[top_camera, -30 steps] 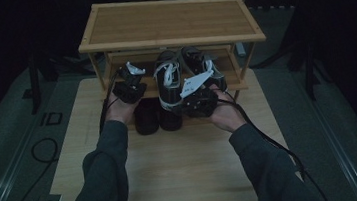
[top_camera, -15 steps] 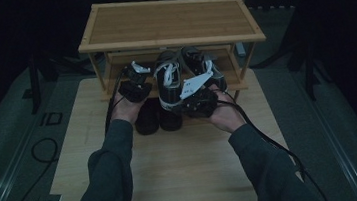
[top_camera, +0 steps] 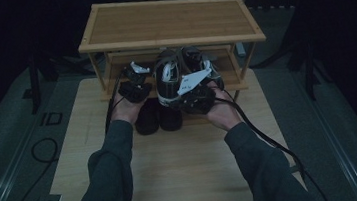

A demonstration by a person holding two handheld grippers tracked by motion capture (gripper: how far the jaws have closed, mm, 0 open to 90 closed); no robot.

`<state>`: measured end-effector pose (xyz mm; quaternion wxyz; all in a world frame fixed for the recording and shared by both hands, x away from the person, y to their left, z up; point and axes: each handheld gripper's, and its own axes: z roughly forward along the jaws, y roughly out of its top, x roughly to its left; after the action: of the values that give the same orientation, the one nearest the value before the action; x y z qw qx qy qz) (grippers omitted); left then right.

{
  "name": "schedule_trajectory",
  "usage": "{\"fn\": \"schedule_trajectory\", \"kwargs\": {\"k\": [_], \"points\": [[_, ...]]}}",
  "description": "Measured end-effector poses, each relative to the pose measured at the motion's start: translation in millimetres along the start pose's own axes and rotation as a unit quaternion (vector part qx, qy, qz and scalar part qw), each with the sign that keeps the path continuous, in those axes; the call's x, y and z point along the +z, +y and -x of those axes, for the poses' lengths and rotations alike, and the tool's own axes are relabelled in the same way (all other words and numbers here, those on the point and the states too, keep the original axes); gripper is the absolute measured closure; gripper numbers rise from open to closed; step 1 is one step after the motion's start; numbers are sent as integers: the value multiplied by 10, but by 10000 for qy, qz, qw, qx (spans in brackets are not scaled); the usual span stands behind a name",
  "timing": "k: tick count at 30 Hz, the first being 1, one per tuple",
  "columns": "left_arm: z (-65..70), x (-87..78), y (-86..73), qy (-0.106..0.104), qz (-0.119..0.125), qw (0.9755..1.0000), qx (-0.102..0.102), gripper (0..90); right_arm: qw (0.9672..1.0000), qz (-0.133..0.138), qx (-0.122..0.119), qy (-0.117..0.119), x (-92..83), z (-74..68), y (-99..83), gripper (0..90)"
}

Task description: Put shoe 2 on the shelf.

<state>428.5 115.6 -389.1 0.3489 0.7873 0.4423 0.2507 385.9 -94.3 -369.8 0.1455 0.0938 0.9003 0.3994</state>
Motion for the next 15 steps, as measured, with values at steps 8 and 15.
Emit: {"fn": "schedule_trajectory", "kwargs": {"k": [8,15], "points": [[-11,-1,-11,-31,27,10000,-24,900,10000,-34,-12,10,88,-24,-39,900],[-15,-3,-26,-57,75,9999,-70,900,9997,-121,-97,-211,80,-18,-61,900]]}}
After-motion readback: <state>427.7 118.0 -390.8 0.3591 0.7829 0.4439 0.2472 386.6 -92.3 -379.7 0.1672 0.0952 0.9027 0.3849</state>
